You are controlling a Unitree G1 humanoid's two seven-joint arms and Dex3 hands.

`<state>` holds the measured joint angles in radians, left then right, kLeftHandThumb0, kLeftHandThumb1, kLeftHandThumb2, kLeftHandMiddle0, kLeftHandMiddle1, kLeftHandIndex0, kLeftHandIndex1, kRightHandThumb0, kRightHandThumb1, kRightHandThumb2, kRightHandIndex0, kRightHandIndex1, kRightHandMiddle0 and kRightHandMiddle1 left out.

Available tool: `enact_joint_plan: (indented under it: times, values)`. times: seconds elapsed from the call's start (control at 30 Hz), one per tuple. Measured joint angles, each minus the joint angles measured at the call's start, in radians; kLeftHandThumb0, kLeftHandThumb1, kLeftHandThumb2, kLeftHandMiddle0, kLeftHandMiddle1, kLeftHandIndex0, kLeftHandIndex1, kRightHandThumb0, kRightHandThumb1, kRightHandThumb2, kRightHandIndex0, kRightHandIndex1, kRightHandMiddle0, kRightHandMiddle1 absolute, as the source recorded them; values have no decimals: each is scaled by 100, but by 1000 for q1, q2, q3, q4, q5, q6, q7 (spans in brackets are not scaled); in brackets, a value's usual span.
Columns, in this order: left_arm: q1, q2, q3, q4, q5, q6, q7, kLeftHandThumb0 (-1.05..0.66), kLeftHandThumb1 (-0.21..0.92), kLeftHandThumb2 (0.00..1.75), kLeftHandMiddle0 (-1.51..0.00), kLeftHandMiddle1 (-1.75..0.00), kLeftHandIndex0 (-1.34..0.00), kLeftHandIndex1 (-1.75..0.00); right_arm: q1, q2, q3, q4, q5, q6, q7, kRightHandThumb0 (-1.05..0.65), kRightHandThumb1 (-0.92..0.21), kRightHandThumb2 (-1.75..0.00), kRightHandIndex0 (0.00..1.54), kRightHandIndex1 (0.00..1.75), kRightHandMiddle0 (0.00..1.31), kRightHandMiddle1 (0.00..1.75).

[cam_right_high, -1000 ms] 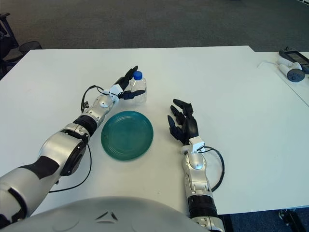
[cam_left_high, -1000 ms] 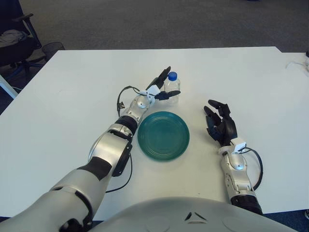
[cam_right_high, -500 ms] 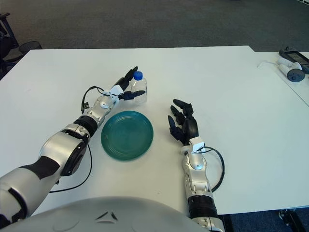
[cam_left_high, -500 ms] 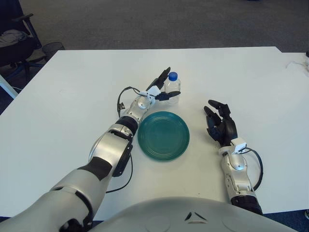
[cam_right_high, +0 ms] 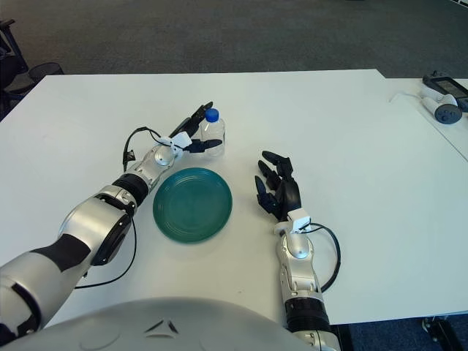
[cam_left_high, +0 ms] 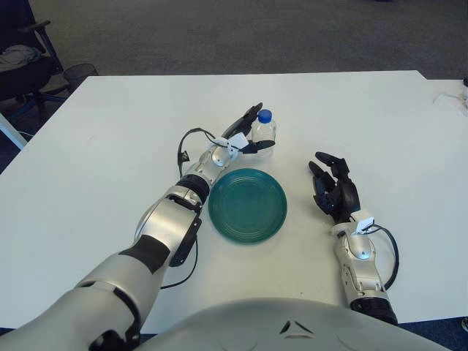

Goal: Put the bottle into the plate.

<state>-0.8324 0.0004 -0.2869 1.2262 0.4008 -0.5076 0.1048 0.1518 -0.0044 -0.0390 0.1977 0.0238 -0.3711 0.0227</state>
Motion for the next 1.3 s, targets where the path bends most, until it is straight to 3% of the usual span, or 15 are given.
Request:
enact_joint_plan:
  times: [0.13, 0.27, 0.43, 0.57, 0.67, 1.3]
  values:
    - [0, 2, -23, 7, 31, -26, 41, -89, 89, 13, -42, -112, -27, -145, 0, 0, 0, 0, 0, 0, 1, -70, -92, -54, 40, 8, 0, 89]
    - [0, 2, -34, 14, 42, -56, 54, -83, 86, 13, -50, -129, -39, -157, 1, 1, 0, -2, 1, 1, 1, -70, -92, -53, 40, 8, 0, 89]
    - [0, 2, -38, 25, 42, -81, 54, -77, 82, 14, -58, -138, -47, -166, 4, 2, -1, -4, 3, 1, 1, -68, -92, -53, 40, 8, 0, 87]
    - [0, 3, -44, 29, 44, -99, 54, -75, 68, 40, -61, -142, -49, -170, 4, 3, -3, -4, 8, 2, 8, -67, -92, -52, 40, 8, 0, 89]
    - [0, 2, -49, 32, 45, -107, 55, -75, 63, 49, -62, -143, -49, -172, 4, 3, -4, -4, 12, 3, 11, -66, -92, -52, 41, 8, 0, 90]
    - [0, -9, -62, 41, 45, -119, 69, -72, 55, 58, -67, -155, -53, -175, 4, 1, -8, 1, 28, -8, 29, -63, -92, -52, 42, 9, 0, 94]
